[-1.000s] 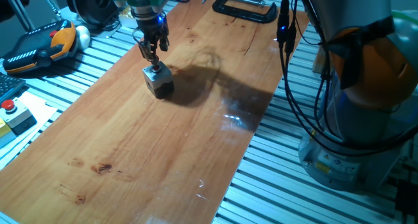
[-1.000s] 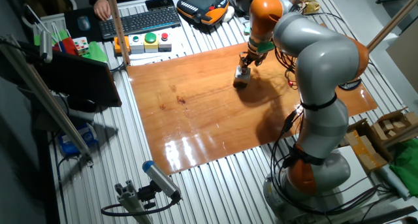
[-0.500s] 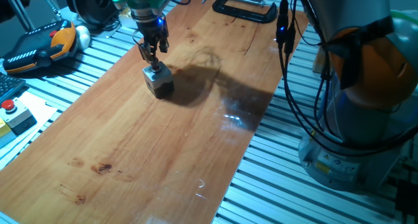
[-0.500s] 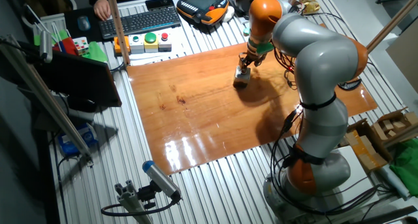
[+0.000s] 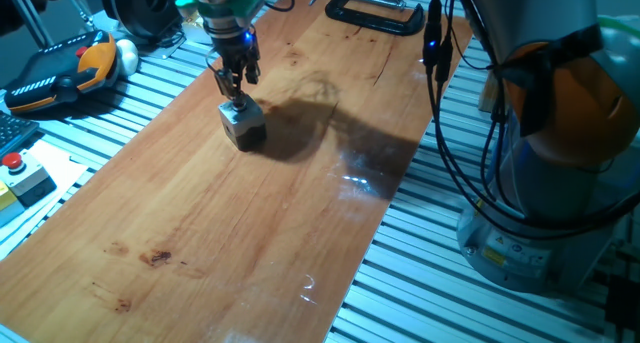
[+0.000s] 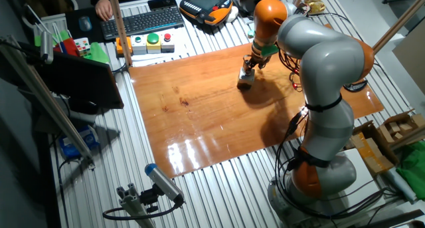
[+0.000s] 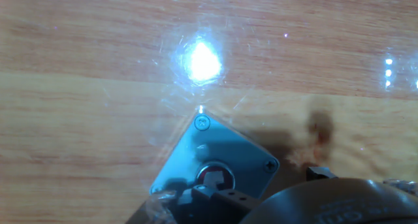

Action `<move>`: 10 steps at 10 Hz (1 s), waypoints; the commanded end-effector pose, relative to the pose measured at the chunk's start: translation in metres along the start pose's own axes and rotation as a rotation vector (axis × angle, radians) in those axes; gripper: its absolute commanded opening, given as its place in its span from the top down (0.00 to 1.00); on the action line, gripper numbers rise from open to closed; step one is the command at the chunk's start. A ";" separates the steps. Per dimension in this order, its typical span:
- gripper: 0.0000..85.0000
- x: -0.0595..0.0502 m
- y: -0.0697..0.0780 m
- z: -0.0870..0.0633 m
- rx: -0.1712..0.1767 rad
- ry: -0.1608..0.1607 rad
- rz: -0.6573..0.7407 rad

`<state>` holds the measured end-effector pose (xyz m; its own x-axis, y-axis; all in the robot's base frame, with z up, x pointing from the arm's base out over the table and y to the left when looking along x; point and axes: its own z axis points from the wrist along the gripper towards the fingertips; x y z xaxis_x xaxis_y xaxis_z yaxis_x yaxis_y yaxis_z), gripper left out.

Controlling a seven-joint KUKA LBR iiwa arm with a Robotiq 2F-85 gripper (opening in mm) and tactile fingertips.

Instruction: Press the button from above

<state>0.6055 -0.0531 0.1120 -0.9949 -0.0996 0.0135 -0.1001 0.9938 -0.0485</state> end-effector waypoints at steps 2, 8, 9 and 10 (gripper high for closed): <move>0.24 0.001 0.001 0.003 -0.002 -0.002 0.000; 0.23 0.001 0.000 0.011 -0.010 -0.012 -0.005; 0.23 0.000 0.000 0.013 -0.013 -0.012 -0.006; 0.23 0.000 0.000 0.014 -0.016 -0.012 -0.006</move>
<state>0.6068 -0.0540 0.1000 -0.9943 -0.1062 -0.0017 -0.1061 0.9938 -0.0330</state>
